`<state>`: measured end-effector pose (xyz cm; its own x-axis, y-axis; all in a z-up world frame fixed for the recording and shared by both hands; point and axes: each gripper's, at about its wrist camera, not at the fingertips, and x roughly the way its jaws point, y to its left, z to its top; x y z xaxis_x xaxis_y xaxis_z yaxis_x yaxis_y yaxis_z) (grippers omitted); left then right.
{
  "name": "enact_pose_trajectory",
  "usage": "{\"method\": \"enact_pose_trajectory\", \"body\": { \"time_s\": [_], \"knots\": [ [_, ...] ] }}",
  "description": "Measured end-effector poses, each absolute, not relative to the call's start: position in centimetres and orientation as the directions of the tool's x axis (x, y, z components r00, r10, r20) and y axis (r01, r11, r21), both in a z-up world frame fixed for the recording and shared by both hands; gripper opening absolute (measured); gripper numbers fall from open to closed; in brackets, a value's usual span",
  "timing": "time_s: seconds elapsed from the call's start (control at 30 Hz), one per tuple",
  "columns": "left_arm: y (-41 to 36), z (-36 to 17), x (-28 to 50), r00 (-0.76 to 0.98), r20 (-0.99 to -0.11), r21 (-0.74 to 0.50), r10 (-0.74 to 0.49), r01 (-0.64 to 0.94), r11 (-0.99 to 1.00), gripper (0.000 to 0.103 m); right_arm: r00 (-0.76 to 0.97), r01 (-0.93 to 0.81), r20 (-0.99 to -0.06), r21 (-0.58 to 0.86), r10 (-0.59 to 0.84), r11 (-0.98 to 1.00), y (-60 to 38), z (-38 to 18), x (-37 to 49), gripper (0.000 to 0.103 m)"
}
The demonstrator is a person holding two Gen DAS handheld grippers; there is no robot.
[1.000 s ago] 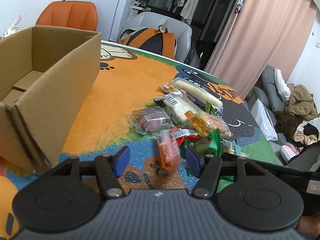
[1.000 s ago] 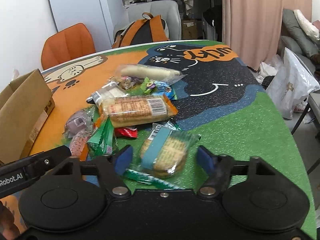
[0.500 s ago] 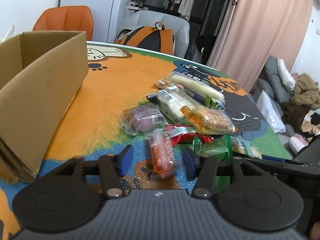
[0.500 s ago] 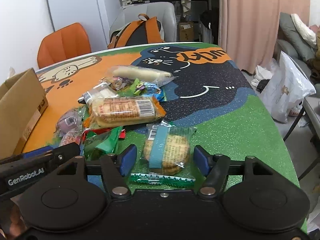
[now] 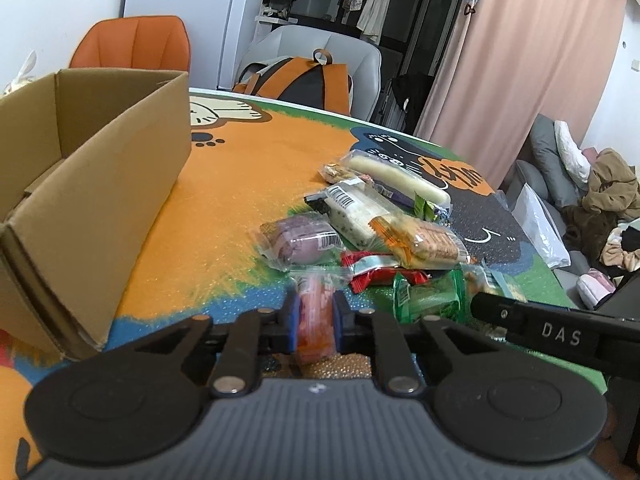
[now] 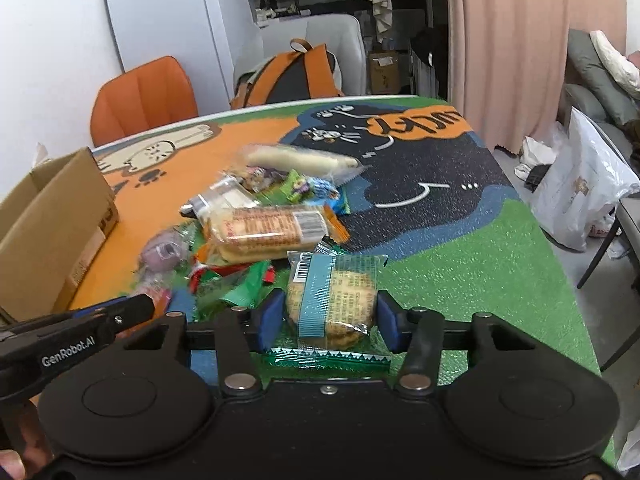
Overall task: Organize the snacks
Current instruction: 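Grasp the biscuit pack with right tool while left tool grasps orange stick snack, then carry the biscuit pack and orange stick snack over the cardboard box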
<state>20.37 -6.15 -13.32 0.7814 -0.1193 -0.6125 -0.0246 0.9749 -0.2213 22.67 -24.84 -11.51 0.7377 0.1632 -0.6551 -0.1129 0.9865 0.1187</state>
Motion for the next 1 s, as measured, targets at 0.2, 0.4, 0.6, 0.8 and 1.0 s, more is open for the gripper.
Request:
{"method": "enact_pose_trajectory", "body": {
  "time_s": [0.2, 0.4, 0.6, 0.8, 1.0],
  "knots": [
    [-5.4, -13.4, 19.8, 0.781, -0.610, -0.249, -0.136, -0.026, 0.968, 0.015, 0.752, -0.131, -0.634, 0.126, 0.182, 0.983, -24.5, -10.6, 22.1, 0.050],
    [-4.5, -13.0, 18.7, 0.789, -0.593, -0.277, -0.162, -0.011, 0.961, 0.015, 0.753, -0.138, -0.628, 0.143, 0.198, 0.980, -24.1, -10.5, 21.9, 0.050],
    [-3.8, -12.5, 18.2, 0.801, -0.575, -0.278, -0.165, -0.001, 0.961, 0.015, 0.748, -0.150, -0.629, 0.151, 0.212, 0.977, -23.5, -10.7, 21.9, 0.050],
    [-4.2, -12.1, 18.5, 0.807, -0.570, -0.255, -0.154, 0.005, 0.967, 0.032, 0.749, -0.141, -0.629, 0.157, 0.209, 0.977, -24.0, -10.9, 21.9, 0.050],
    [-5.1, -13.2, 18.4, 0.781, -0.608, -0.212, -0.141, 0.011, 0.977, 0.034, 0.747, -0.121, -0.634, 0.164, 0.199, 0.979, -25.0, -11.3, 22.1, 0.050]
  ]
}}
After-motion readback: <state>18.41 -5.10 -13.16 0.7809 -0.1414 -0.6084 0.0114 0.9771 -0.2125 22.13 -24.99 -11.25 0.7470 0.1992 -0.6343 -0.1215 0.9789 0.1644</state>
